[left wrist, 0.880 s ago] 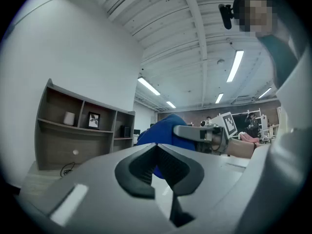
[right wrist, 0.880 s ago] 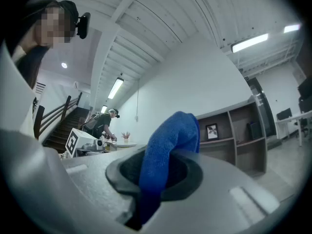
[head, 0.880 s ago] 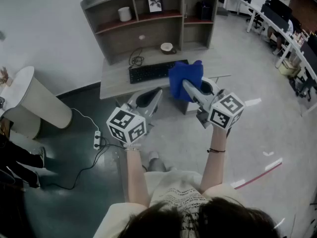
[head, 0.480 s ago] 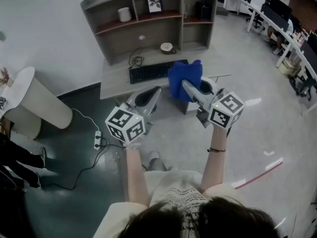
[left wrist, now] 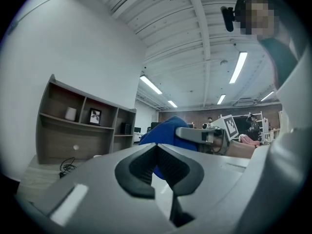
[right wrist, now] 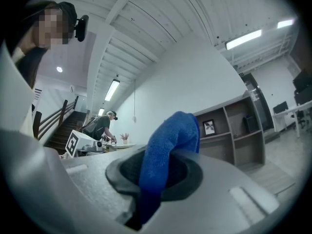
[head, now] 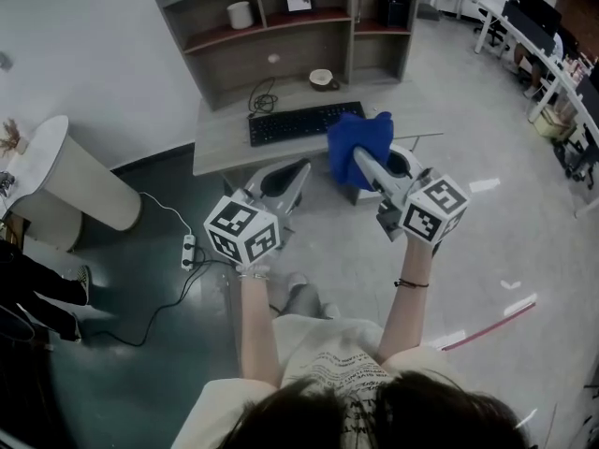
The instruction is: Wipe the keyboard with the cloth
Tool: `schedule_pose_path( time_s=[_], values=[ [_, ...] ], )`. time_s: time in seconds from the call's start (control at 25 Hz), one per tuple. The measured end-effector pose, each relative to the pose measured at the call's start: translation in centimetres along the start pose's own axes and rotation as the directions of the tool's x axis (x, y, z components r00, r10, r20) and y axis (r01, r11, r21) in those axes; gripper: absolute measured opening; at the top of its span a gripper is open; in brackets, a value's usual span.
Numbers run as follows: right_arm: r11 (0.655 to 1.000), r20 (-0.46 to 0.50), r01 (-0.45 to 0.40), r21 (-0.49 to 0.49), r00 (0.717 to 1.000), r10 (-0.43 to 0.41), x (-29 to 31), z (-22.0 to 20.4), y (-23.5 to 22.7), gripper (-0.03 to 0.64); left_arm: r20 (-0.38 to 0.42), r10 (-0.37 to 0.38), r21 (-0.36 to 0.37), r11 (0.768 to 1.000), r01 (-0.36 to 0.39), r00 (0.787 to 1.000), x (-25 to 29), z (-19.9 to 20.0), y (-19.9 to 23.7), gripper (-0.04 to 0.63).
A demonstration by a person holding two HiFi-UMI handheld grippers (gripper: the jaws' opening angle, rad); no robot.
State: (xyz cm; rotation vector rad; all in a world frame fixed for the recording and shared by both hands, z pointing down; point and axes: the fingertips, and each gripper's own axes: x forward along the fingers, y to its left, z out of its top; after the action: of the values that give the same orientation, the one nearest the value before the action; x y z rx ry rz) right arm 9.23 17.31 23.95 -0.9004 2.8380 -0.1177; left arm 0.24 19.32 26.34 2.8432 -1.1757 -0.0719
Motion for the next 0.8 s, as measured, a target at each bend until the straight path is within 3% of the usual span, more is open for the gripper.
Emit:
schedule_pose_path(
  time_s=[0.8],
  values=[
    [0.998,-0.057,0.032,0.062,0.998,-0.029,7.9,-4.4,-6.6,0.058,-0.077,-0.054,-0.081,0.996,0.048,0.996,6.1,-3.6,8.7,0.003]
  ],
)
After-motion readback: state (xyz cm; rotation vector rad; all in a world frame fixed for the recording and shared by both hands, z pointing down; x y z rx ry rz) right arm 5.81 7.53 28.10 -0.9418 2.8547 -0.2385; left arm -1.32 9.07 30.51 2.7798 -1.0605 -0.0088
